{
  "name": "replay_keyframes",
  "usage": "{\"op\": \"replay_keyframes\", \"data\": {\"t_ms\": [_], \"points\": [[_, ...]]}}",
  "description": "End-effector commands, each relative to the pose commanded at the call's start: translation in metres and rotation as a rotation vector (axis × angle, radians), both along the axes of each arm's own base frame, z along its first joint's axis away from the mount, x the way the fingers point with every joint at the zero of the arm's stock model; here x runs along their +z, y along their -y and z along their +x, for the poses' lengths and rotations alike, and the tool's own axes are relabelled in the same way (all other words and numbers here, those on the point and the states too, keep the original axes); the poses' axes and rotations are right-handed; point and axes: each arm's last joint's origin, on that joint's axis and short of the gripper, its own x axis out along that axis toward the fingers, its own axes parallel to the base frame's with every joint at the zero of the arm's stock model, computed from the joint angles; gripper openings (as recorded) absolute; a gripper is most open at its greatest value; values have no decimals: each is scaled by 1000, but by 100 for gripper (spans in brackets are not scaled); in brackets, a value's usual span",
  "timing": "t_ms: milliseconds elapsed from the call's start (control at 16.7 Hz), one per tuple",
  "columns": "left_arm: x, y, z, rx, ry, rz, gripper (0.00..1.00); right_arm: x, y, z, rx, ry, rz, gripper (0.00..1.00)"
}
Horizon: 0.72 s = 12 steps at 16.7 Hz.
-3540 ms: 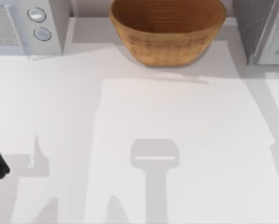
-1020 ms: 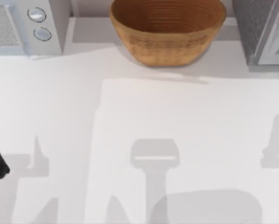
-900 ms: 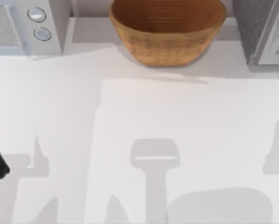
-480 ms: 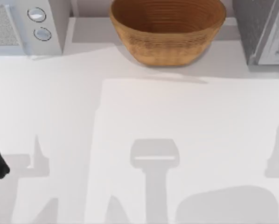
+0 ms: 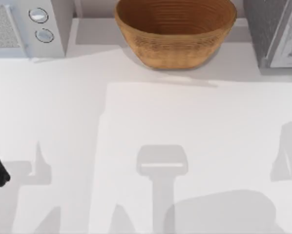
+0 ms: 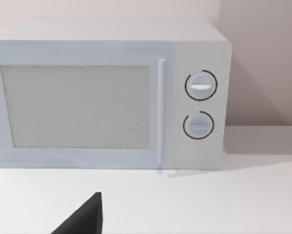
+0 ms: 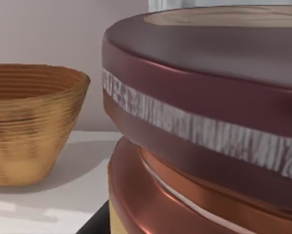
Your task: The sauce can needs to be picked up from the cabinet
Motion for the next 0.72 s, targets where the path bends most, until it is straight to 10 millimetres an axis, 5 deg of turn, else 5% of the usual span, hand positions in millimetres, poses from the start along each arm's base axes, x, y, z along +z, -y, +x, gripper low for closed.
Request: {"op": "replay_keyframes", "data": {"t_ms": [720], "points": [[0, 0, 0, 0, 0, 0, 100, 22, -44, 45, 219, 6, 1, 0]]}}
